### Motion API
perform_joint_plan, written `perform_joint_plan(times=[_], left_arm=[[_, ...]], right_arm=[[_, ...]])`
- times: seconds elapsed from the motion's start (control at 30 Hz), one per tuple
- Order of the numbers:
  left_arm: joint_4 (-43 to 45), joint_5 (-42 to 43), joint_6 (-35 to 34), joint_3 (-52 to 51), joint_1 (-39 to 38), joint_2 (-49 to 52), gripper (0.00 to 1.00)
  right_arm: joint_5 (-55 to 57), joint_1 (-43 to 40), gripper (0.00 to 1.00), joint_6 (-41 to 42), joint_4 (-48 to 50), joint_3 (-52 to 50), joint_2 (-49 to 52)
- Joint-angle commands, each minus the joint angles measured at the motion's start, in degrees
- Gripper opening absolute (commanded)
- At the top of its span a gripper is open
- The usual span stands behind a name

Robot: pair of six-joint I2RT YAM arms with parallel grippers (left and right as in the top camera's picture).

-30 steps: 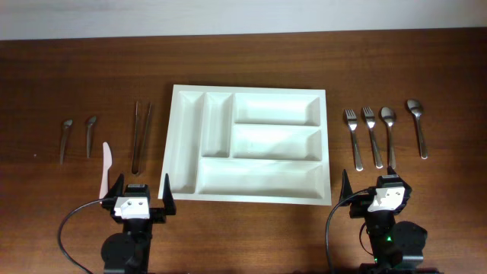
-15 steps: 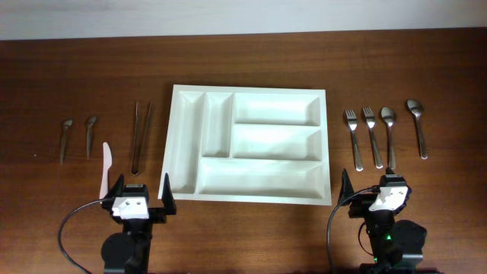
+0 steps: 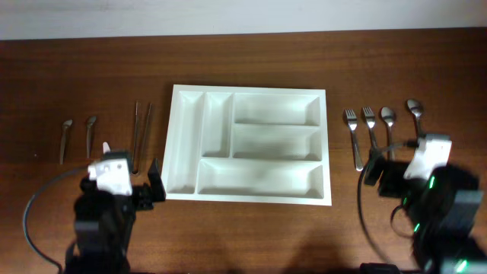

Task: Pack container
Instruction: 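Move the right gripper over the forks and lower onto the leftmost fork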

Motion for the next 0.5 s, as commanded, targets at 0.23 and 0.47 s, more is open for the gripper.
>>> perform_joint_plan(times=[0.23, 0.47], left_arm=[[-7.3, -0.9, -0.5, 9.2, -0.1, 19.6, 0.99], [-7.3, -0.9, -0.5, 9.2, -0.1, 23.9, 0.99]], right_arm=[[0.1, -1.7, 0.99, -0.5, -25.0, 33.8, 32.8], [-0.4, -2.8, 0.99, -3.0, -23.7, 33.8, 48.1]])
